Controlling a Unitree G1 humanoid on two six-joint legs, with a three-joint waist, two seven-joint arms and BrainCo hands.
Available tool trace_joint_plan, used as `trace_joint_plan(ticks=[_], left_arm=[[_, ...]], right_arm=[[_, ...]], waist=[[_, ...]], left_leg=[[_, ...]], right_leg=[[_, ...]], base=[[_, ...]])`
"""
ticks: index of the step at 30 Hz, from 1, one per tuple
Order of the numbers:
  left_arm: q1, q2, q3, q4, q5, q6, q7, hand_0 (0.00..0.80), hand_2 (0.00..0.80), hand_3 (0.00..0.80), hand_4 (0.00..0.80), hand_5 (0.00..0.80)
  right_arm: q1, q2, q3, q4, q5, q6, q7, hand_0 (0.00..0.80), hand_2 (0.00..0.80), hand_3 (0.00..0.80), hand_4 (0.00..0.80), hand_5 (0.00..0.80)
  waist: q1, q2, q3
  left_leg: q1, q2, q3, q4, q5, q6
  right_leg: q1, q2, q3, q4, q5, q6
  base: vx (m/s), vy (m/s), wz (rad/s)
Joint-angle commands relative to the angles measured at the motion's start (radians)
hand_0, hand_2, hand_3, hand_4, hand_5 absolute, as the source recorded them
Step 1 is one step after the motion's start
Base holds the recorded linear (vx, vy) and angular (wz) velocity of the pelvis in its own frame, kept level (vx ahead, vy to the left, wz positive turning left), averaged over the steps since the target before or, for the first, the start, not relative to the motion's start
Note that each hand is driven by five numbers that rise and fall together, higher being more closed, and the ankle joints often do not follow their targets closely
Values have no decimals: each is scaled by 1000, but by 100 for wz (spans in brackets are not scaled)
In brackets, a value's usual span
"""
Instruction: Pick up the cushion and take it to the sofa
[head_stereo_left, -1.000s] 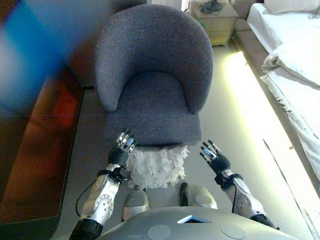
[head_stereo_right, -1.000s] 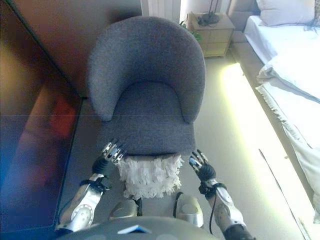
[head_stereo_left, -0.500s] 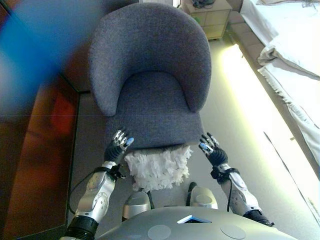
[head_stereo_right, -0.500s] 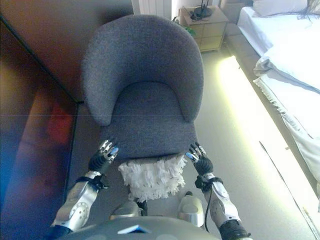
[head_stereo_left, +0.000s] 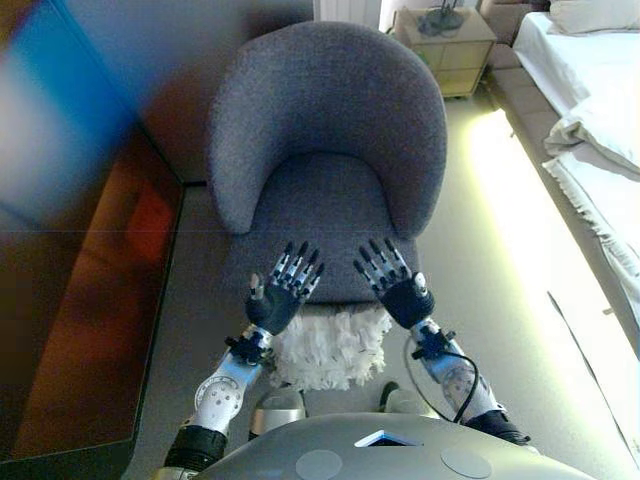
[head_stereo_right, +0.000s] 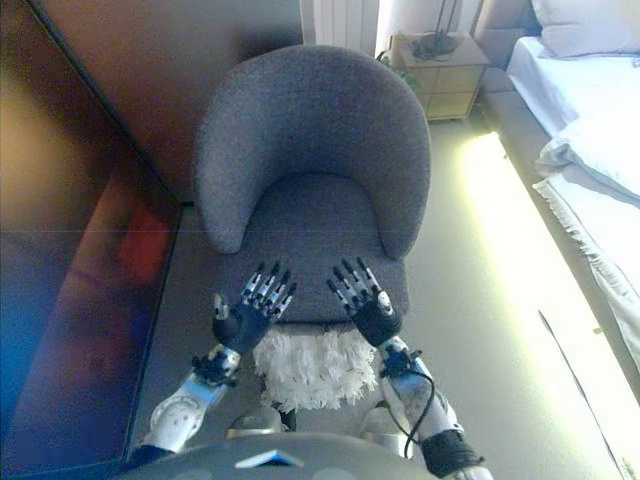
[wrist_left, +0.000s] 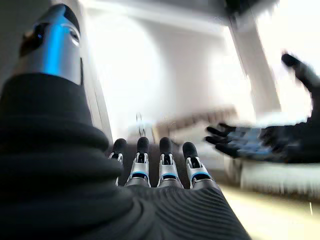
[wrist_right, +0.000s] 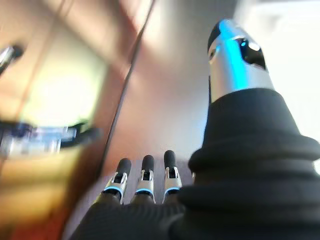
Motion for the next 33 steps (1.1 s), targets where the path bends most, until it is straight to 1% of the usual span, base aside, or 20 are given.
trace_joint_plan(ticks=[1, 8, 12, 15, 17, 18, 19, 20, 21, 22, 23, 24, 25, 26, 27, 29, 30, 31, 32, 33], left_arm=[[-55, 16, 10, -14, -23, -22, -55, 0, 0, 0, 0, 0], [-21, 24, 45, -36, -36, -30, -46, 0, 0, 0, 0, 0], [-10, 24, 56, -37, -29, -19, -40, 0, 0, 0, 0, 0], [-12, 25, 53, -40, -17, -26, -28, 0, 0, 0, 0, 0], [-11, 32, 53, -45, 20, -51, 4, 0, 0, 0, 0, 0], [-10, 47, 50, -40, 105, -128, 83, 0, 0, 0, 0, 0], [-10, 58, 49, -36, 141, -162, 123, 0, 0, 0, 0, 0], [-9, 77, 44, -31, 250, -256, 219, 0, 0, 0, 0, 0], [-9, 104, 38, -32, 422, -355, 375, 0, 0, 0, 0, 0], [-11, 125, 41, -35, 513, -385, 480, 0, 0, 0, 0, 0], [-12, 138, 49, -33, 533, -393, 512, 0, 0, 0, 0, 0], [-12, 153, 72, -37, 539, -380, 549, 0, 0, 0, 0, 0], [-11, 156, 83, -40, 544, -368, 563, 0, 0, 0, 0, 0], [-13, 161, 90, -43, 562, -354, 577, 0, 0, 0, 0, 0], [-19, 166, 86, -36, 573, -357, 583, 0, 0, 0, 0, 0], [-47, 182, 71, -16, 612, -375, 588, 0, 0, 0, 0, 0], [-70, 193, 63, -2, 649, -393, 601, 0, 0, 0, 0, 0], [-83, 201, 57, 6, 670, -403, 615, 0, 0, 0, 0, 0], [-101, 215, 51, 19, 711, -405, 640, 0, 0, 0, 0, 0], [-122, 226, 43, 33, 730, -411, 667, 0, 0, 0, 0, 0]], right_arm=[[-26, 26, -38, -52, 22, -15, 80, 0, 0, 0, 0, 0], [-9, 16, -54, -47, 3, 15, 94, 0, 0, 0, 0, 0], [-7, 18, -50, -47, -5, 22, 83, 0, 0, 0, 0, 0], [-6, 20, -47, -45, -24, 15, 71, 0, 0, 0, 0, 0], [-4, 16, -48, -43, -58, -4, 41, 0, 0, 0, 0, 0], [-5, 4, -47, -35, -117, -57, -29, 0, 0, 0, 0, 0], [-6, -2, -44, -31, -145, -85, -65, 0, 0, 0, 0, 0], [-8, -15, -38, -25, -217, -146, -160, 0, 0, 0, 0, 0], [-12, -35, -34, -17, -313, -204, -290, 0, 0, 0, 0, 0], [-14, -50, -33, -13, -382, -240, -360, 0, 0, 0, 0, 0], [-12, -60, -35, -17, -416, -249, -392, 0, 0, 0, 0, 0], [-7, -79, -40, -23, -499, -273, -442, 0, 0, 0, 0, 0], [-5, -88, -42, -20, -531, -282, -465, 0, 0, 0, 0, 0], [-11, -100, -45, -6, -574, -297, -492, 0, 0, 0, 0, 0], [-25, -105, -44, 11, -587, -307, -504, 0, 0, 0, 0, 0], [-66, -107, -39, 45, -618, -329, -555, 0, 0, 0, 0, 0], [-96, -107, -36, 69, -620, -336, -577, 0, 0, 0, 0, 0], [-110, -107, -35, 82, -628, -338, -588, 0, 0, 0, 0, 0], [-125, -109, -33, 104, -653, -340, -615, 0, 0, 0, 0, 0], [-143, -114, -27, 118, -657, -342, -633, 0, 0, 0, 0, 0]], waist=[[9, -41, 4], [13, -50, -2], [16, -46, -6], [14, -44, -6], [14, -44, -2], [15, -46, 7], [15, -47, 7], [16, -49, 17], [18, -49, 24], [19, -50, 31], [19, -51, 32], [19, -52, 39], [21, -53, 44], [26, -54, 59], [31, -55, 70], [48, -56, 102], [58, -56, 129], [59, -55, 148], [58, -50, 179], [54, -50, 208]], left_leg=[[-36, 44, 43, 40, -16, -20], [-35, 31, 57, 80, -45, -12], [-22, 28, 60, 67, -42, -7], [-22, 24, 60, 64, -42, -3], [-28, 21, 59, 78, -48, -1], [-29, 18, 57, 99, -58, -1], [-34, 16, 57, 109, -62, 0], [-31, 11, 55, 125, -73, 3], [-35, 6, 50, 141, -79, 8], [-40, 2, 46, 151, -82, 12], [-48, 0, 45, 158, -82, 15], [-63, -4, 44, 176, -88, 19], [-72, -6, 45, 188, -93, 23], [-90, -9, 45, 213, -103, 30], [-105, -11, 46, 232, -108, 34], [-155, -11, 49, 298, -131, 50], [-180, -10, 55, 326, -146, 67], [-192, -8, 53, 346, -158, 76], [-200, -2, 36, 384, -193, 75], [-223, 8, 26, 415, -200, 72]], right_leg=[[29, -55, -25, 4, -20, 60], [41, -53, -13, -33, -3, 59], [50, -46, -8, -44, 1, 58], [45, -45, -3, -39, 1, 58], [40, -49, -1, -31, 1, 58], [42, -54, 2, -25, 1, 60], [38, -56, 3, -24, 4, 61], [44, -59, 5, -21, 3, 63], [44, -63, 9, -17, 3, 63], [43, -67, 11, -14, 5, 64], [36, -71, 13, -11, 7, 64], [27, -79, 16, -2, 7, 65], [21, -85, 16, 4, 7, 66], [8, -102, 13, 24, 11, 66], [0, -113, 13, 42, 11, 67], [-36, -154, -3, 134, 11, 60], [-94, -194, -14, 239, 44, 59], [-139, -216, -4, 309, 68, 60], [-190, -245, 23, 385, 94, 74], [-232, -260, 41, 402, 107, 77]], base=[[-48, 19, 7], [-24, 6, 5], [0, 9, 0], [-9, 40, 0], [-2, 36, 0], [12, 32, 0], [32, 37, 0], [45, 46, 1], [46, 66, 1], [24, 66, 1], [-7, 86, 1], [-21, 85, -1], [-40, 110, 0], [-49, 79, -3], [-88, 77, -3], [-124, 58, 0], [-126, 70, -2], [-55, 65, -19], [-33, 3, -29], [-69, -55, -13]])
